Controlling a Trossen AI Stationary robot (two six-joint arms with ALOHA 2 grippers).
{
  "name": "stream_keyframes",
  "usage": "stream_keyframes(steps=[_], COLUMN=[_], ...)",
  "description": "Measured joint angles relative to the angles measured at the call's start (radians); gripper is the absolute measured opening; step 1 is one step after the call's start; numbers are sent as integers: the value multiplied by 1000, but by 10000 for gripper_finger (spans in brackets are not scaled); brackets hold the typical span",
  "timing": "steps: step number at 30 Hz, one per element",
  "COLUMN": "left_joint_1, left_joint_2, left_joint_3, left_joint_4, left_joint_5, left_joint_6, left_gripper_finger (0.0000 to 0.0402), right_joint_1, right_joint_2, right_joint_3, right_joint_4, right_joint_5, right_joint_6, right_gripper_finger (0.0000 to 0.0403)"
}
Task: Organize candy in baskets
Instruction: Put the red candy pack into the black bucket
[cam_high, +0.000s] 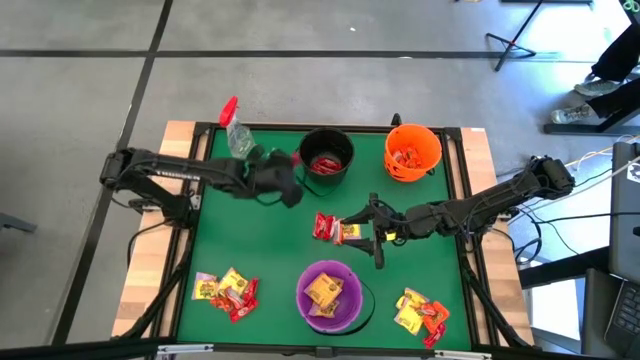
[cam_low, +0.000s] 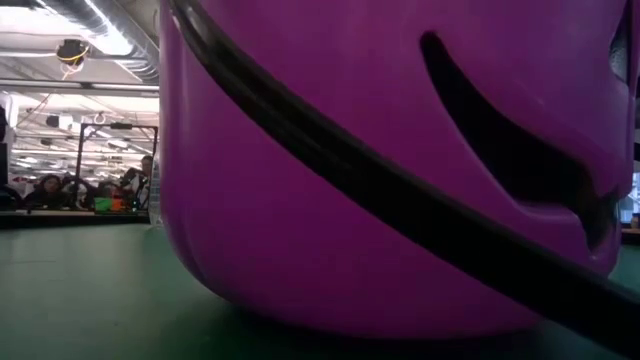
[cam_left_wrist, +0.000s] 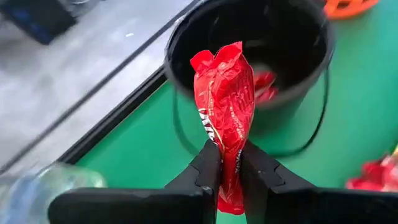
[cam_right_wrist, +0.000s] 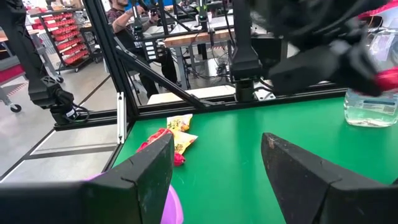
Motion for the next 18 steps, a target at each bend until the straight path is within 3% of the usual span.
stream_keyframes(steps=[10, 18], left_joint_1=[283, 367], left_joint_2=[8, 127], left_joint_3=[0, 0], left_joint_4=[269, 454], left_joint_5=[348, 591], left_joint_6=[74, 74], left_gripper_finger=[28, 30], right_joint_1=[0, 0], right_joint_2=[0, 0], right_joint_3=[0, 0], right_joint_4=[-5, -14], right_joint_5=[0, 19], right_joint_6=[-26, -29], right_gripper_finger=[240, 240])
